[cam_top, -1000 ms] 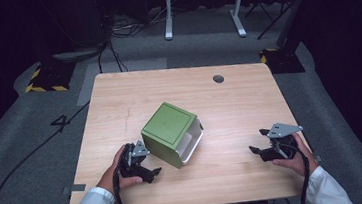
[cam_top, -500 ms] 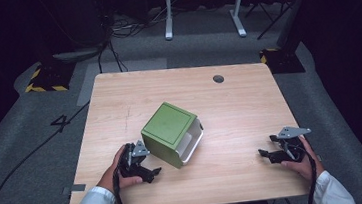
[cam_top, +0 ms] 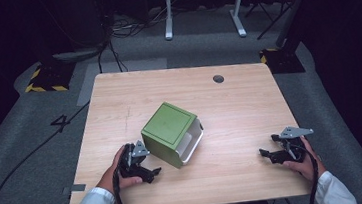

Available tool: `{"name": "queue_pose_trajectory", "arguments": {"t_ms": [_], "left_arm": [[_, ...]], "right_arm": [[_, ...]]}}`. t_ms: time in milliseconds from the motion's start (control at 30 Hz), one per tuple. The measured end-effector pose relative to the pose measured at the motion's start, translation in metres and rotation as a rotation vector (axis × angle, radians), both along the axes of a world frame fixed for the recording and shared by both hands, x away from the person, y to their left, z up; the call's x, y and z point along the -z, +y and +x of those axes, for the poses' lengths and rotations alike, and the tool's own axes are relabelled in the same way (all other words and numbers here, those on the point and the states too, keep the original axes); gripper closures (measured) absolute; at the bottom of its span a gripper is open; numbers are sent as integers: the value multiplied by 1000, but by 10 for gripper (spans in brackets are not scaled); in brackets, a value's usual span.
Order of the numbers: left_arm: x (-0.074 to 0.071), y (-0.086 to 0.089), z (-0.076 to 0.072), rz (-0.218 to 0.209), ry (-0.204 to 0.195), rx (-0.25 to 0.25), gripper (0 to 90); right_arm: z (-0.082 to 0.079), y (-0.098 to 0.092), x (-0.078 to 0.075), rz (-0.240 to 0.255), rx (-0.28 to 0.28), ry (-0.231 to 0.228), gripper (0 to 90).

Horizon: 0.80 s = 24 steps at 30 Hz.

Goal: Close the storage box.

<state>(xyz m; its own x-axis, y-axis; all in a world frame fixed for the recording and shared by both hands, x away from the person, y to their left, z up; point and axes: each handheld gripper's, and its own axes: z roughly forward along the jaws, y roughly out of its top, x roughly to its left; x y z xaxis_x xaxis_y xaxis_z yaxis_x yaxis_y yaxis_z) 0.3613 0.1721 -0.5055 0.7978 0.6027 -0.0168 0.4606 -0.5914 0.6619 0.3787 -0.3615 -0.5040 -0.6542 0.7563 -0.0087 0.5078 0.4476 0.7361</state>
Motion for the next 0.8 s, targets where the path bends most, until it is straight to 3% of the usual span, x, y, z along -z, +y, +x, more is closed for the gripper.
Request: {"name": "queue_pose_trajectory", "arguments": {"t_ms": [800], "left_arm": [[0, 0, 2, 1, 1, 15, 1]], "right_arm": [[1, 0, 0, 4, -9, 2, 151]]}}
